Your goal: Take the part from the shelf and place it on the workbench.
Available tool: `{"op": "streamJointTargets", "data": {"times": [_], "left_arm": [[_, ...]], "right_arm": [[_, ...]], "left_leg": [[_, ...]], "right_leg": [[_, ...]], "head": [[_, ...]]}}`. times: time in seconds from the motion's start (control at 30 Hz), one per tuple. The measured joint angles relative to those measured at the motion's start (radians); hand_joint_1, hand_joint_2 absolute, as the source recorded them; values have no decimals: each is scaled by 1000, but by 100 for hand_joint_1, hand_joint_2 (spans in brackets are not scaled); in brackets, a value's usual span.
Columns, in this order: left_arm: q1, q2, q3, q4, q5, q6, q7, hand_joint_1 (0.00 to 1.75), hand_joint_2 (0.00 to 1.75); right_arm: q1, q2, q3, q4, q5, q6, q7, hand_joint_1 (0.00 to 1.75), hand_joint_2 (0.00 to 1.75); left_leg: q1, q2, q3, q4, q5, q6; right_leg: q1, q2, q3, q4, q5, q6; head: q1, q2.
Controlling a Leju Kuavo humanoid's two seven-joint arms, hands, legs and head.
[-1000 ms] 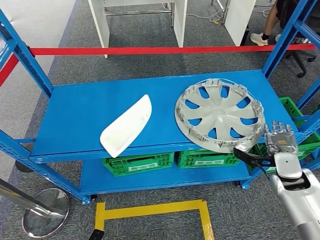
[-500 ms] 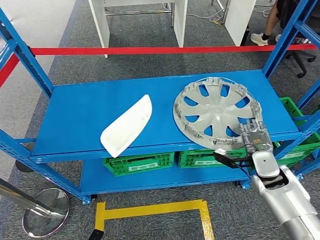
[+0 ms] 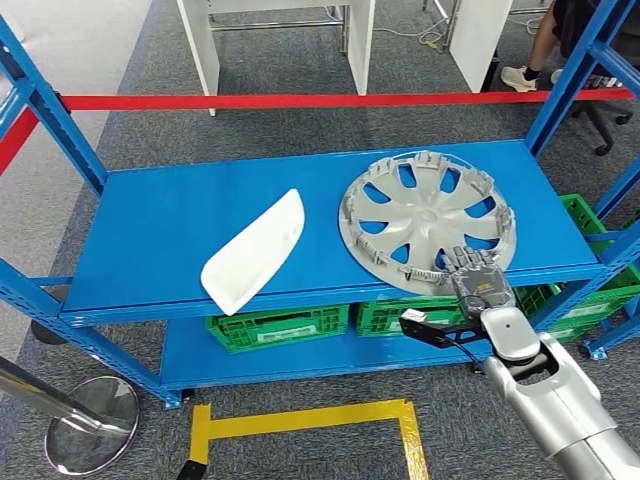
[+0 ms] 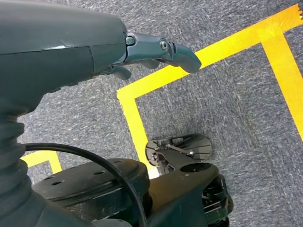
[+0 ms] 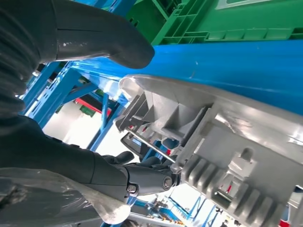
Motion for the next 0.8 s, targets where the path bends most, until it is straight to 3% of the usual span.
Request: {"op": "streamJointTargets", "data": {"times": [0.33,0.47,0.53,0.57,0.67,0.7,0.8], "left_arm": [[1,3,1,0,-4,-4,0,0,175],[1,3,2,0,-8,-3,0,0,175],[1,3,3,0,-10,-1,0,0,175],[1,3,4,0,-11,-1,0,0,175],[1,3,5,0,-11,0,0,0,175],[1,3,6,0,-11,0,0,0,175],[1,3,6,0,-12,1,0,0,175]], "right_arm": [[3,0,10,1,-83,13,-2,0,175],[6,-3,11,5,-75,10,24,19,175],[7,-5,12,9,-62,7,40,19,175],[7,-7,12,10,-58,6,46,45,175],[7,-10,12,15,-53,3,51,161,175],[7,-11,12,16,-51,1,52,175,175],[7,-12,12,16,-32,-12,59,175,175]], "left_leg": [[0,0,0,0,0,0],[0,0,0,0,0,0],[0,0,0,1,0,0],[0,0,0,1,0,0],[0,0,0,1,0,0],[0,0,0,1,0,0],[0,0,0,1,0,0]], "right_leg": [[0,0,0,0,0,0],[0,1,0,0,0,0],[0,1,0,0,0,0],[0,1,0,0,0,0],[0,1,0,0,1,1],[0,1,0,0,1,1],[0,0,0,0,1,1]], "head": [[0,0],[0,0],[0,0],[0,0],[0,0],[0,0],[0,0]]}}
